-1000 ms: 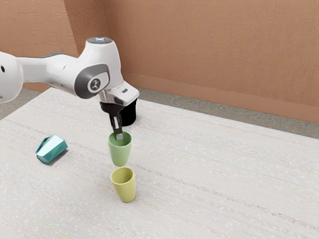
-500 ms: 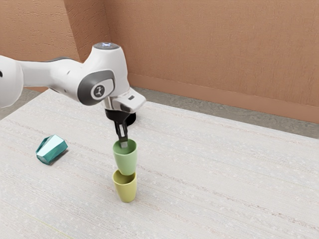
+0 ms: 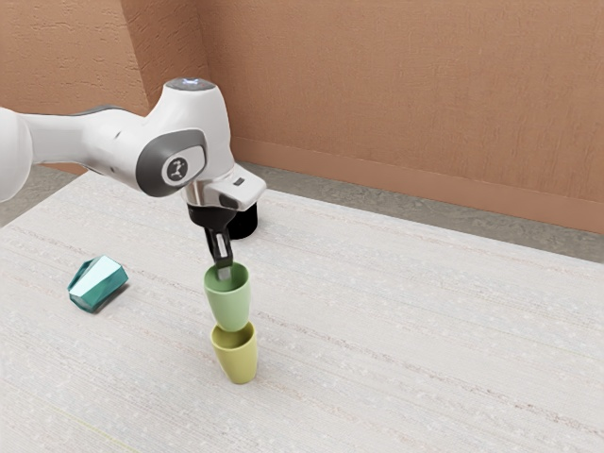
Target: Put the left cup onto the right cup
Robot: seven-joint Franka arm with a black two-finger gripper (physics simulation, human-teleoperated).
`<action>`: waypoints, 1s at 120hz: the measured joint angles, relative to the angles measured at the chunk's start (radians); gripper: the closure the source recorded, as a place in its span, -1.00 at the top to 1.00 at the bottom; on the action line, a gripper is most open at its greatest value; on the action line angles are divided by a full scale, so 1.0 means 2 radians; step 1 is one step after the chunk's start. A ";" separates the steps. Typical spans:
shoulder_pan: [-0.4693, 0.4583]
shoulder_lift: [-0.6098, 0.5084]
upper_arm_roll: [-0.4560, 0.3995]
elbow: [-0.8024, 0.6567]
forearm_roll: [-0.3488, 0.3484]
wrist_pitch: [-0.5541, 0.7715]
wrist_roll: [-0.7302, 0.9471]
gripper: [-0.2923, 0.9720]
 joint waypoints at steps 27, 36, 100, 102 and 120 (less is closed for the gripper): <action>0.006 0.000 -0.010 0.000 0.000 -0.005 -0.011 -0.70; 0.006 0.000 -0.013 0.000 0.000 -0.005 -0.015 -0.70; -0.021 0.009 -0.012 -0.023 0.000 -0.005 -0.033 -0.70; -0.019 0.008 -0.012 -0.024 0.000 -0.006 -0.034 -0.70; -0.005 0.008 -0.012 -0.025 0.000 -0.014 -0.039 -0.70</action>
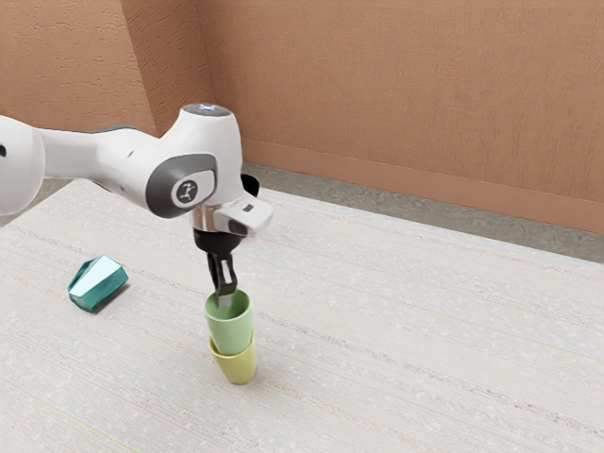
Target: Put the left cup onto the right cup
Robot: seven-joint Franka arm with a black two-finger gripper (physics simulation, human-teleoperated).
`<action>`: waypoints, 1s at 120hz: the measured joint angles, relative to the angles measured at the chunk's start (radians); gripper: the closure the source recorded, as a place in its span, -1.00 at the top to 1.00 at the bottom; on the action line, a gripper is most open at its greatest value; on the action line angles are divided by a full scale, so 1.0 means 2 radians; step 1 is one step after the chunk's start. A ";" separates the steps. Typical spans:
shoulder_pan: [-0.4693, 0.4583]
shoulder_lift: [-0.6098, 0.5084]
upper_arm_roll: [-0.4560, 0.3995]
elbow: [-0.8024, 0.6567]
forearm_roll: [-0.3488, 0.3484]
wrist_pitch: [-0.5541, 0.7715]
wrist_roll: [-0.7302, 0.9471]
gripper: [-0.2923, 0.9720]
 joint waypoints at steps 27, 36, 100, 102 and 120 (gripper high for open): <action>0.001 0.024 0.000 0.007 0.006 0.000 -0.005 -0.70; -0.005 0.026 0.000 0.008 0.006 0.000 -0.006 -0.70; -0.020 -0.004 0.017 0.088 0.027 -0.025 0.017 0.42; -0.022 -0.004 0.020 0.094 0.027 -0.028 0.020 0.43; -0.028 -0.002 0.038 0.150 0.032 -0.064 0.048 0.48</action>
